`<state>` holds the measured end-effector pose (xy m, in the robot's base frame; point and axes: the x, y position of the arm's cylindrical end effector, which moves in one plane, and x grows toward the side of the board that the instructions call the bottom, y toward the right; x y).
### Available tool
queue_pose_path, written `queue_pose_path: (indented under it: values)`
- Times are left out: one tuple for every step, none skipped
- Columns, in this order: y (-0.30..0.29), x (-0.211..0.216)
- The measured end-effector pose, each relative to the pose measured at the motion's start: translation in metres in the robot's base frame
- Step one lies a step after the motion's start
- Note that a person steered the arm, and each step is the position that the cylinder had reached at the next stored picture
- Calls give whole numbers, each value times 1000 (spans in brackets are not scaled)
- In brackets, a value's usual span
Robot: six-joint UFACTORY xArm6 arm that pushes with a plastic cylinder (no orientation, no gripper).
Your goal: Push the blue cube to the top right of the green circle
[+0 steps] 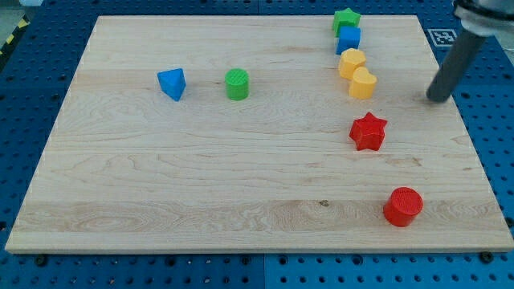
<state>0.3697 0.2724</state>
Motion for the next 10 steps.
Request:
queue_pose_path:
  values:
    - [-11, -70]
    - [-71, -106]
    - [-115, -112]
    - [-129, -112]
    - [-154, -112]
    - [-186, -111]
    - [-198, -111]
    - [-211, -111]
    - [-214, -108]
    - [-214, -92]
